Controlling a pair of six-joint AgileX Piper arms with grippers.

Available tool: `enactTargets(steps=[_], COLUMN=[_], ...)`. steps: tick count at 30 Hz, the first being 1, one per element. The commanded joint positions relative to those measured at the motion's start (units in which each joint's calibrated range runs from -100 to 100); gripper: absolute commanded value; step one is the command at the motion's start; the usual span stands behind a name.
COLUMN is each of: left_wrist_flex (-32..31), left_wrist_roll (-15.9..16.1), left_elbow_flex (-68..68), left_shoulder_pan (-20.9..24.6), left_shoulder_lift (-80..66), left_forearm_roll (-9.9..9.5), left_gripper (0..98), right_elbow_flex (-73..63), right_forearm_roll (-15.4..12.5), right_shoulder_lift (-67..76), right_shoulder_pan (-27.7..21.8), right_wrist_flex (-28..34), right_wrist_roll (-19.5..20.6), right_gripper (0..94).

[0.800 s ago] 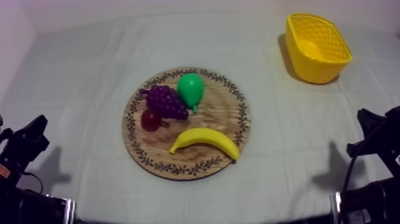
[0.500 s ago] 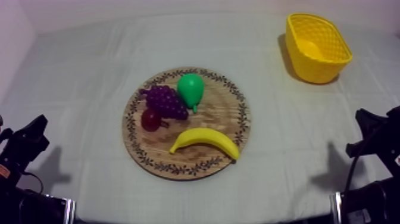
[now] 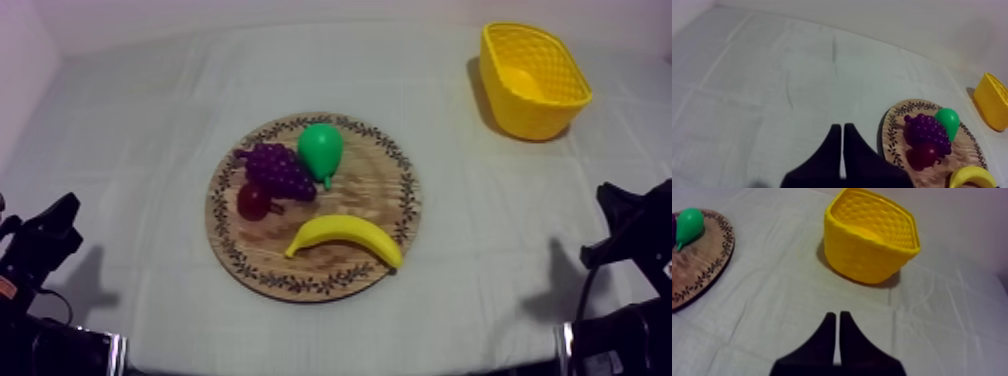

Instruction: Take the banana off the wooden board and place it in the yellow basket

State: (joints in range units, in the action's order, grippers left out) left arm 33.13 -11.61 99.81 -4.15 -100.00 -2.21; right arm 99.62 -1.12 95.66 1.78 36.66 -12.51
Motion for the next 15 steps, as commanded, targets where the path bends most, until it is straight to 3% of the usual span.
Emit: enactTargets(steps=[1, 15], left_wrist_flex=[-0.07, -0.07], left_wrist_roll=[0.00, 0.01], left_elbow_flex=[-0.03, -0.03], left_shoulder_pan=[-0.01, -0.01], left_shoulder_lift=[0.00, 0.00], left_forearm_roll=[0.04, 0.04], left_gripper=[0.1, 0.1], right_elbow_flex=[0.05, -2.70], right_forearm_roll=[0.04, 0.49], right_shoulder_lift=[0.01, -2.47], right_shoulder_pan=[0.05, 0.89], right_wrist_flex=[0.72, 3.07], right_wrist_roll=[1.59, 5.98], right_gripper=[0.4, 0.5])
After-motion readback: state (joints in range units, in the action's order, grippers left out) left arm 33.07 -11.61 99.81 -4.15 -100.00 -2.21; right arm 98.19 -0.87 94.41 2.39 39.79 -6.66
